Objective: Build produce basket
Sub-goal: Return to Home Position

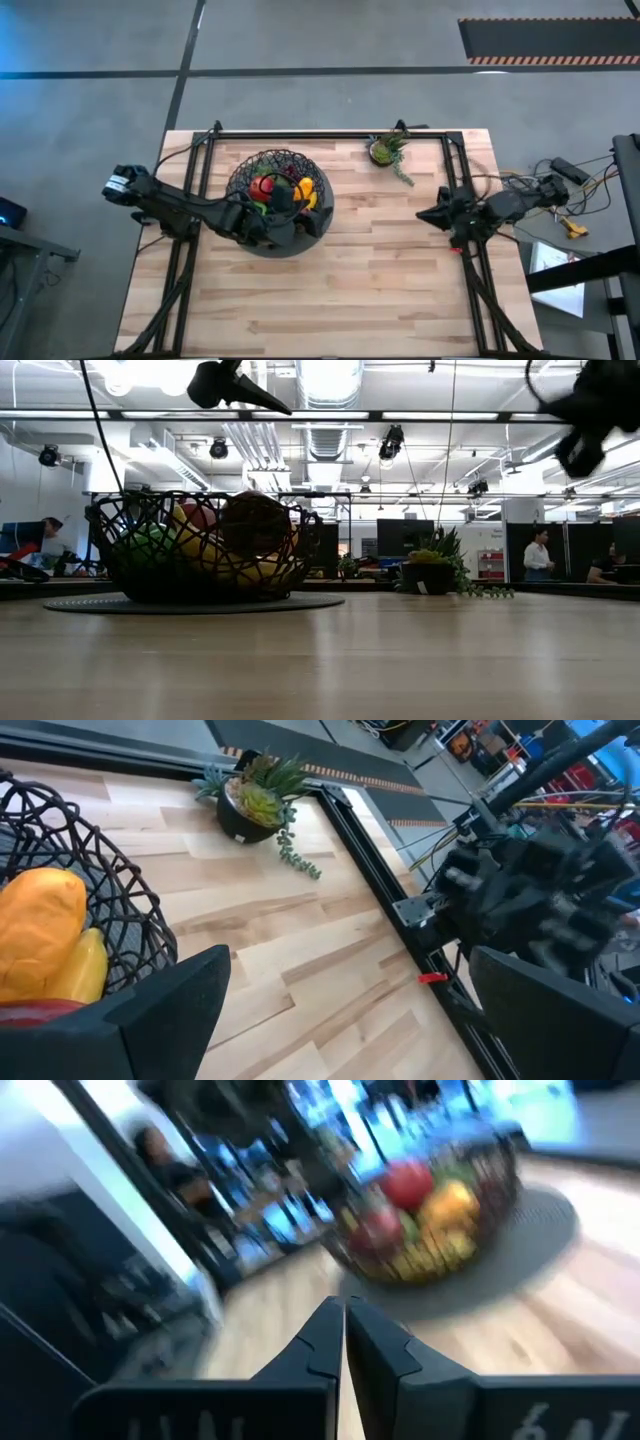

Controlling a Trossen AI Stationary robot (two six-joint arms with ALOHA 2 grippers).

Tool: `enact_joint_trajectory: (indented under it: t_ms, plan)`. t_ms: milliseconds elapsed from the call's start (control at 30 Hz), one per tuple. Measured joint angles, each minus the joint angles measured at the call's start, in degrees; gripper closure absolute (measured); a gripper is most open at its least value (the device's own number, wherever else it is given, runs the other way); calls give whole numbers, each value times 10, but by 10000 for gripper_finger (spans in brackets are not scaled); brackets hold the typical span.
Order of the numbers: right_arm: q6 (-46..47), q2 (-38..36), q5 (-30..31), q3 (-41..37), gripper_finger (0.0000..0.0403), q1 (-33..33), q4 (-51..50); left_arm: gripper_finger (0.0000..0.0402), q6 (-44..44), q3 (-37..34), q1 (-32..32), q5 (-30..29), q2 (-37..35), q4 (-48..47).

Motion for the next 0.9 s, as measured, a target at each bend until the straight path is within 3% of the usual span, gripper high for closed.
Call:
enact_joint_trajectory:
  t_ms: [333, 533, 700, 900]
  plan:
    - [30, 14, -21, -126, 394, -17, 194, 8, 13, -3, 6, 27, -1, -1]
    - [-7, 26, -31, -126, 394, -75, 195, 8, 35, -7, 8, 50, -15, -10]
    - [-32, 33, -117, -127, 394, -167, 188, 8, 64, -34, 13, 61, -46, -13]
    - [-49, 47, -236, -127, 395, -297, 186, 8, 77, -122, 24, 60, -122, 10]
